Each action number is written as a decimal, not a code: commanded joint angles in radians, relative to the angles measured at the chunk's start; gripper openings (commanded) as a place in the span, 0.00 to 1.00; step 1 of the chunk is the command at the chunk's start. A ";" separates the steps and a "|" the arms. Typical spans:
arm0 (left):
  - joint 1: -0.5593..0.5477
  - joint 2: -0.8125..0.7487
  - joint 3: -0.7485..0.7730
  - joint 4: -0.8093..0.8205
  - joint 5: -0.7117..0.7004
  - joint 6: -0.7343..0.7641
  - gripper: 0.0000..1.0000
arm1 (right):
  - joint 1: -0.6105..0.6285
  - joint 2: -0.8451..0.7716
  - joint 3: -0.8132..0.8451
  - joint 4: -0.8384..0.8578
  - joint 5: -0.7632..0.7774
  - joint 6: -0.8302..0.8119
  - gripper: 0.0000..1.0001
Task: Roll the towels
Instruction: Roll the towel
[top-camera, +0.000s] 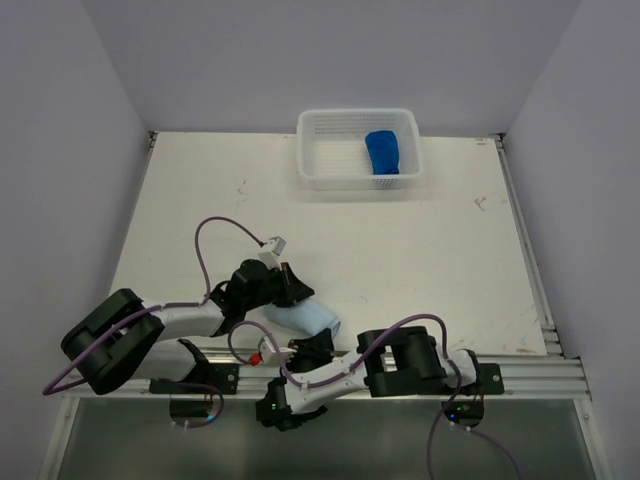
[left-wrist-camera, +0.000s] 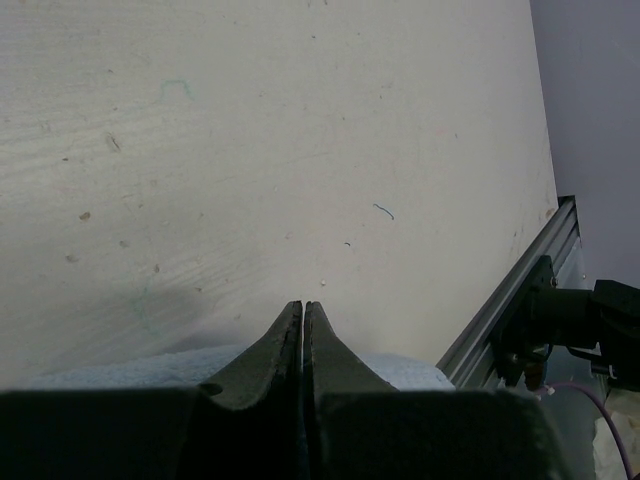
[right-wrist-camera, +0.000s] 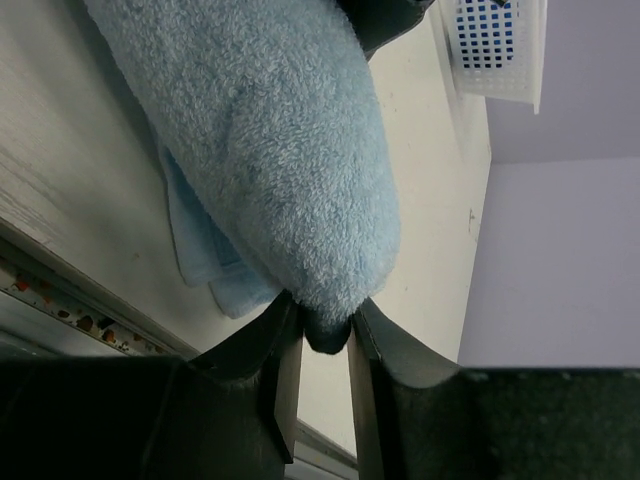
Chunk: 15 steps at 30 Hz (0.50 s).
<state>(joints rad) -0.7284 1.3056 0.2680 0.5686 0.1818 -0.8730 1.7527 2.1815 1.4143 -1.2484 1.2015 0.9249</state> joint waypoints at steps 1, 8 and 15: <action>0.004 0.011 -0.015 0.027 -0.011 0.002 0.08 | 0.019 -0.012 0.026 -0.043 0.010 0.029 0.28; 0.004 0.007 -0.009 0.025 -0.021 0.006 0.08 | 0.045 -0.052 0.037 -0.094 -0.005 0.068 0.55; 0.004 0.012 0.019 0.008 -0.028 0.019 0.08 | 0.057 -0.238 -0.075 0.087 -0.097 -0.037 0.66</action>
<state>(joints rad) -0.7284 1.3060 0.2672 0.5747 0.1783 -0.8722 1.8004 2.0861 1.3720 -1.2457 1.1416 0.9203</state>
